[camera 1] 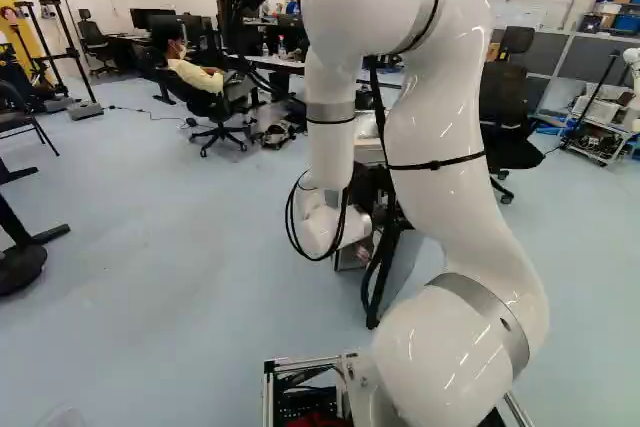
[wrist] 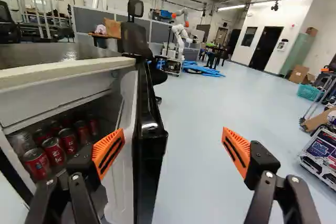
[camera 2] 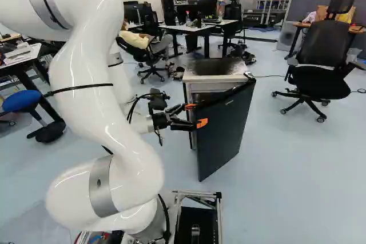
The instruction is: Grab a drink from the fridge
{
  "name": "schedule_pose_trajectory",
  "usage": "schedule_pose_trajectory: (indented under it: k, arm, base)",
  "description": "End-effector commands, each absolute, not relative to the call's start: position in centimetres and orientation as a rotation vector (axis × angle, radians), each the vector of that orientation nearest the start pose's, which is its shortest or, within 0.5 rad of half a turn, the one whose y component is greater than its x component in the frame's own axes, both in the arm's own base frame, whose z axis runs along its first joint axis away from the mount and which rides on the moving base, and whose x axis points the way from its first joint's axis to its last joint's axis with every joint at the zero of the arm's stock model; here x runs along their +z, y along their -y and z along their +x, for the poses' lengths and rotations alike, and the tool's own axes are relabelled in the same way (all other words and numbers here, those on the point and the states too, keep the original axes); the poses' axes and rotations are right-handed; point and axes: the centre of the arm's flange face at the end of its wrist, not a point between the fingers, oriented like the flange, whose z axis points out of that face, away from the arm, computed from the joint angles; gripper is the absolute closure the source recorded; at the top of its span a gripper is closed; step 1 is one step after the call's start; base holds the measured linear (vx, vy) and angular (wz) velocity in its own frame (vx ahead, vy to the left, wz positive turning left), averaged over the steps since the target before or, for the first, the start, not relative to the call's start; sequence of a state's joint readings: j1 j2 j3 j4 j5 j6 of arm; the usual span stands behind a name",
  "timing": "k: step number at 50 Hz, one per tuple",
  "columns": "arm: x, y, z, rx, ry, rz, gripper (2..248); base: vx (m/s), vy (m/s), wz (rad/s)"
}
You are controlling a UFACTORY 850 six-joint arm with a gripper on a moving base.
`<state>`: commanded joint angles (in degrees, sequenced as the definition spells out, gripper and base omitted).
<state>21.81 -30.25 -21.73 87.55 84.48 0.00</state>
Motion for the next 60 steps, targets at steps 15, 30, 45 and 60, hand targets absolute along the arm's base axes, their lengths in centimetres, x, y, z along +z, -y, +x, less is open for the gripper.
schedule_pose_trajectory:
  k: [15,30,45,60]
  arm:
    - [24.9,-1.0,29.4,1.298,0.944,1.593,3]
    - [24.9,0.2,29.0,1.254,0.98,1.55,3]
    - [24.9,1.4,28.7,1.211,1.018,1.504,3]
    - [24.9,2.7,28.4,1.166,1.059,1.455,3]
  base:
    - [0.0,0.0,0.0]
    - [0.0,0.0,0.0]
    - [0.0,0.0,0.0]
    - [0.0,0.0,0.0]
